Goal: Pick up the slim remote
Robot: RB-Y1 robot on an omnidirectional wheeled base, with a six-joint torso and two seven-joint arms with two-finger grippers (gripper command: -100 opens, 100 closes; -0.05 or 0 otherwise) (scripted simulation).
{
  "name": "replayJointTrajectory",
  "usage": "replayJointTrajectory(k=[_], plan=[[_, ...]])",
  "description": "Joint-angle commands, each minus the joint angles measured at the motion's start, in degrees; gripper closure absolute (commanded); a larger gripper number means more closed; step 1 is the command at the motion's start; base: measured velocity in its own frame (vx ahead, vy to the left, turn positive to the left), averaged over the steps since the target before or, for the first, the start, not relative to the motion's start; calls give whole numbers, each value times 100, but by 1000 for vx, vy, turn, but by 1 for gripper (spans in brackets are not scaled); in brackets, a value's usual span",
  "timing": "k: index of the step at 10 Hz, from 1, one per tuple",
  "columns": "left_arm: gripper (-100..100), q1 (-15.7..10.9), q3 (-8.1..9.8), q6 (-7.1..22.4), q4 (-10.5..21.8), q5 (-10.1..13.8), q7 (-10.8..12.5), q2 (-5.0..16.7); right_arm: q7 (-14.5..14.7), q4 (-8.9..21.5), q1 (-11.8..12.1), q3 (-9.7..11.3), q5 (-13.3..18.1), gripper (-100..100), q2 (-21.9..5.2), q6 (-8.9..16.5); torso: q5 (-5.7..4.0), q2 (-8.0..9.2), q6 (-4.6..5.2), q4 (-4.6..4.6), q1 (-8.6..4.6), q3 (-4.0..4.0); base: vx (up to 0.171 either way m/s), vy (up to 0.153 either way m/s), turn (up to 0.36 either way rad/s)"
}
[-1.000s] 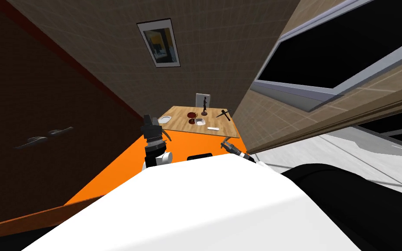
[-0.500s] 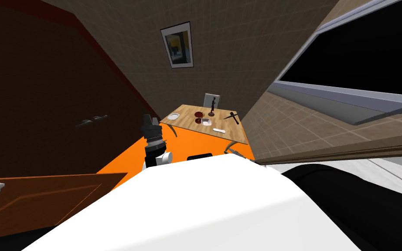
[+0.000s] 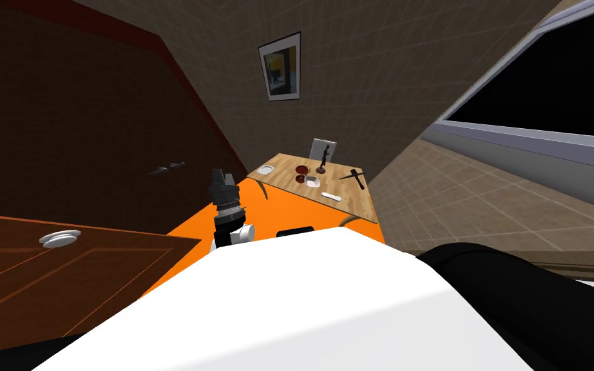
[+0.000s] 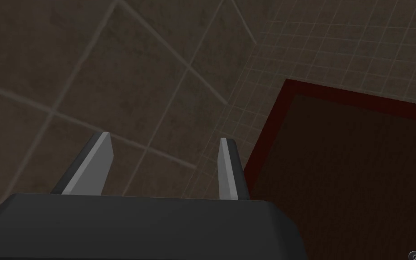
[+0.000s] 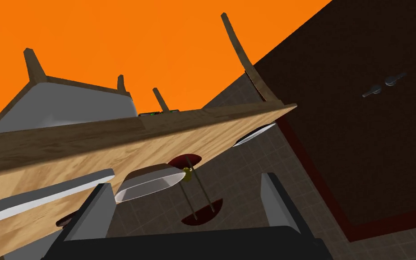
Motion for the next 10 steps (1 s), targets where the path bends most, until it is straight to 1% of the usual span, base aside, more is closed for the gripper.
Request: replayJointTrajectory(k=[1, 2, 3, 4, 6, 7, 9, 10], plan=[[0, 0, 0, 0, 0, 0, 0, 0, 26, 286, 70, 24, 199, -100, -262, 11, 0, 0, 0, 0, 0, 0, 44, 10, 444], [0, -1, -1, 0, 0, 0, 0, 0, 26, 329, 70, 24, 199, -100, -262, 11, 0, -9, -7, -1, -2, -5, 40, -4, 147], [0, 1, 1, 0, 0, 0, 0, 0, 70, 476, 119, 69, 384, -100, -452, 41, -1, -7, 4, -2, -2, -4, 48, 10, 305], [0, 0, 0, 0, 0, 0, 0, 0, 70, 612, 119, 69, 384, -100, -452, 41, -1, -11, -5, -2, 0, -6, 46, 5, 193], [0, 0, 0, 0, 0, 0, 0, 0, 149, 1068, 189, 170, 742, -100, -799, 130, 0, -16, -5, -3, 0, -9, 85, 3, 398], [0, 1, 0, 0, 0, 0, 0, 0, 149, 1164, 189, 170, 742, -100, -799, 130, 0, -29, -2, -6, -4, -17, 84, -9, 284], [0, 1, 0, 0, 0, 0, 0, 0, 214, 1655, 221, 286, 1078, -100, -1096, 252, -1, -29, -3, -6, -2, -17, 100, 1, 403], [0, 1, 0, 0, 0, 0, 0, 0, 214, 1688, 221, 286, 1078, -100, -1096, 252, 1, -39, -4, -8, 0, -23, 97, -4, 283]])
